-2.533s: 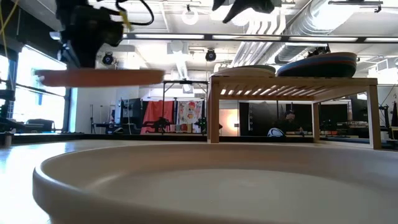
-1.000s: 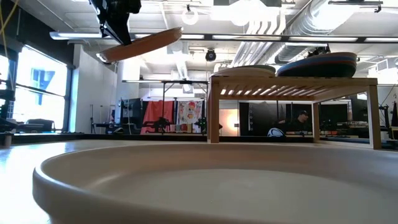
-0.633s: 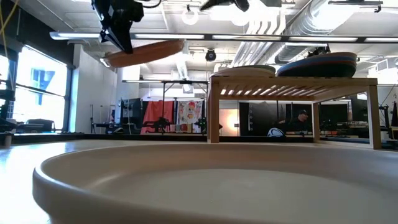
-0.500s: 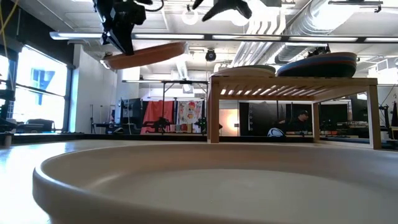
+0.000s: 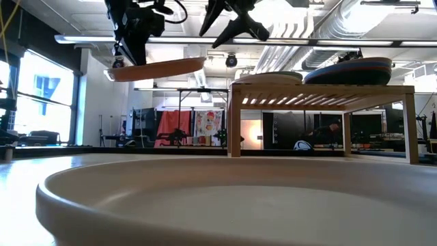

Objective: Place and stack plates onto a shelf
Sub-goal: Stack the brown plate on top of the light blue plate on the shelf

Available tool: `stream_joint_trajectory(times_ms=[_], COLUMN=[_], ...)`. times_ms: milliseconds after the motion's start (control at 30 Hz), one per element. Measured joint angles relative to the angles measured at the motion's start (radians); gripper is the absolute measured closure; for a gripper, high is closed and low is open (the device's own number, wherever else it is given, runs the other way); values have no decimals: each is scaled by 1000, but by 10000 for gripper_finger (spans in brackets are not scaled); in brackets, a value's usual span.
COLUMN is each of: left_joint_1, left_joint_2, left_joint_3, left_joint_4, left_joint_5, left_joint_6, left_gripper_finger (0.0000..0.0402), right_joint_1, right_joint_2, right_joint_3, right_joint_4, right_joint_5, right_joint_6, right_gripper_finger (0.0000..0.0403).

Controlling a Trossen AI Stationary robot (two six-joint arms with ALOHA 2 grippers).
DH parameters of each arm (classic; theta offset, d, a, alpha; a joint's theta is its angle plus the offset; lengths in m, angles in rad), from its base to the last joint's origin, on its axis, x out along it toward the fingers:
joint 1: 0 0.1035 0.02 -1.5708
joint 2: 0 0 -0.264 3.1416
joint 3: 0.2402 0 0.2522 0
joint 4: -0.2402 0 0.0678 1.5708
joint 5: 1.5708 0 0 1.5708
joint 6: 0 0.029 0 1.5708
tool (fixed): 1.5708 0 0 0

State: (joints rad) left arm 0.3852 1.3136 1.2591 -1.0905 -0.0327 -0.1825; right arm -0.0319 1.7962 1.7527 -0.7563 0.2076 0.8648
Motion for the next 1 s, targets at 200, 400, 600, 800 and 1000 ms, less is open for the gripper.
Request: stream_joint_trajectory(times_ms=[200,400,600,800,1000], left_joint_1=[0,0,0,-1,-1], left_joint_2=[0,0,0,0,0], left_joint_3=[0,0,0,0,0], left_joint_4=[-6,-5,3,26,57], left_joint_5=[-1,-1,-1,-1,13], left_joint_6=[-16,-26,-42,-43,-43], left_gripper_finger=[397,397,397,397,397], right_joint_1=[0,0,0,0,0], right_joint_2=[2,15,31,39,42], right_joint_3=[0,0,0,0,0], right_joint_4=[-25,-51,-66,-58,-70], right_joint_5=[2,19,11,7,17], right_joint_6=[10,25,26,30,55], right_gripper_finger=[260,260,260,261,279])
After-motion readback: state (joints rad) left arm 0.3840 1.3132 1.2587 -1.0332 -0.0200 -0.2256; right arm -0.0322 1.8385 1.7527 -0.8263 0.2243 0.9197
